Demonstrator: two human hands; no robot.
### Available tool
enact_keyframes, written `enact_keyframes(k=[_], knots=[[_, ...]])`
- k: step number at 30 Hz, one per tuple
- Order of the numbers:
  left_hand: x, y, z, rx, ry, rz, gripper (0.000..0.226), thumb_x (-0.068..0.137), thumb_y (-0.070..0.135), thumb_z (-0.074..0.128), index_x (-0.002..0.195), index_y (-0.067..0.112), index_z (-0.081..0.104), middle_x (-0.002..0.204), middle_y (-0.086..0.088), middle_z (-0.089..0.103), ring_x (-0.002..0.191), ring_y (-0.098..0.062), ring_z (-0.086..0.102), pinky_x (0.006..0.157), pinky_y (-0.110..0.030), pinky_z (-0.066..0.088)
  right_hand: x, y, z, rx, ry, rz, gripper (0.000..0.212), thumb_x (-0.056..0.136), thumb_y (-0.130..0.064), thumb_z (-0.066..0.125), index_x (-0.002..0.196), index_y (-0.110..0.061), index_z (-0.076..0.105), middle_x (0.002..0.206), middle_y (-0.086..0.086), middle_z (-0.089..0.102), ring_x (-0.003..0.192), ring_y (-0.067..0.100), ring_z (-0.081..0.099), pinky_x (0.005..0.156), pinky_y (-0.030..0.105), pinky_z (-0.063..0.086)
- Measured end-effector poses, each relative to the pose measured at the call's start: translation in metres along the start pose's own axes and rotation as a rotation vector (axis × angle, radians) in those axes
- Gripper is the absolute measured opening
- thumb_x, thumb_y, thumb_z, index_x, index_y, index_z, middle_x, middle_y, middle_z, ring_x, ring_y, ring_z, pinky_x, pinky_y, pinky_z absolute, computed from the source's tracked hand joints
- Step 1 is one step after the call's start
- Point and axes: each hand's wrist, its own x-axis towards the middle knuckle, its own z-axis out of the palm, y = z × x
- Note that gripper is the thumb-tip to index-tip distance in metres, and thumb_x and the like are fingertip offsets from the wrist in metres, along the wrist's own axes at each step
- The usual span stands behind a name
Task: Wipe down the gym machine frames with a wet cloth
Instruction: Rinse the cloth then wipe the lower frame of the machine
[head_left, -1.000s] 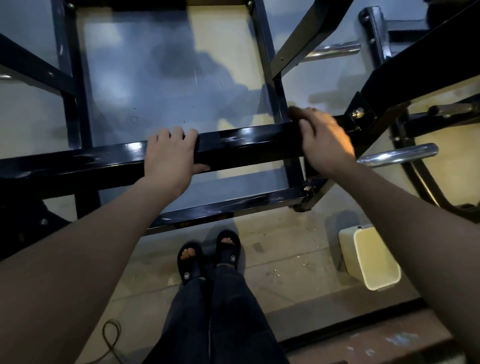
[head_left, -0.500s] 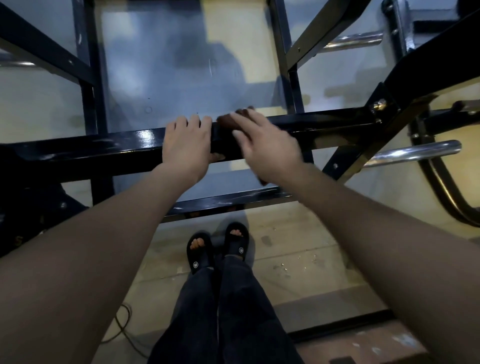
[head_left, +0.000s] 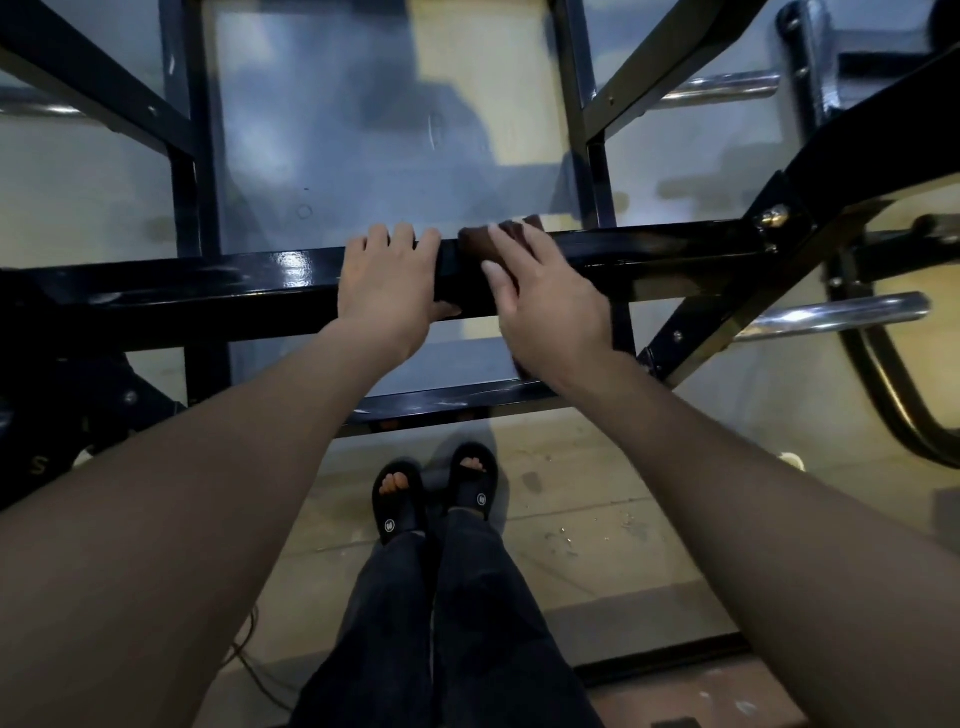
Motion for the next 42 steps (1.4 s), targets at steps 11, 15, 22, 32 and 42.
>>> enact_keyframes(k=[11,15,22,32,42], knots=[[-0.001,-0.006,0.008,0.065,0.038,0.039,0.070,0.088,0.069,0.059,0.128,0.014,0.044,0.118,-0.011,0.053,0.107,-0.032,0.048,0.093,-0.042,0.037,0.005,0.027,-0.012,0.140,0.147,0.347,0.048,0.111,-0.042,0.037,0.157,-0.028,0.042,0.164,-0.001,0.034,0.128,0.028,0.057,0.095,0.032,0.045],[0.003,-0.007,0.004,0.021,0.022,0.033,0.074,0.082,0.070,0.066,0.126,0.014,0.047,0.116,-0.013,0.056,0.108,-0.036,0.051,0.091,-0.045,0.039,-0.004,0.013,-0.007,0.010,-0.002,-0.076,0.048,0.110,-0.046,0.040,0.157,-0.037,0.041,0.165,-0.011,0.034,0.117,0.028,0.065,0.087,0.040,0.055],[0.014,0.000,-0.012,0.102,-0.096,0.020,0.086,0.075,0.089,0.053,0.116,0.014,0.047,0.106,-0.012,0.060,0.099,-0.034,0.052,0.083,-0.042,0.038,0.016,0.136,-0.057,-0.044,0.108,0.442,0.049,0.110,-0.047,0.036,0.158,-0.037,0.037,0.166,-0.005,0.033,0.144,0.028,0.045,0.113,0.046,0.040],[0.030,0.013,-0.011,-0.004,-0.105,0.017,0.076,0.072,0.086,0.063,0.099,0.017,0.047,0.098,-0.011,0.066,0.088,-0.035,0.062,0.066,-0.036,0.037,0.009,0.077,-0.036,-0.018,-0.080,-0.218,0.048,0.109,-0.049,0.039,0.157,-0.042,0.037,0.164,-0.012,0.035,0.122,0.027,0.064,0.089,0.047,0.059],[0.023,0.016,-0.002,0.049,-0.040,0.009,0.077,0.072,0.085,0.060,0.090,0.013,0.039,0.082,-0.010,0.051,0.077,-0.030,0.048,0.067,-0.037,0.033,-0.007,0.084,-0.026,0.141,0.219,0.383,0.047,0.111,-0.040,0.037,0.157,-0.028,0.042,0.164,-0.003,0.036,0.129,0.022,0.058,0.097,0.025,0.044]])
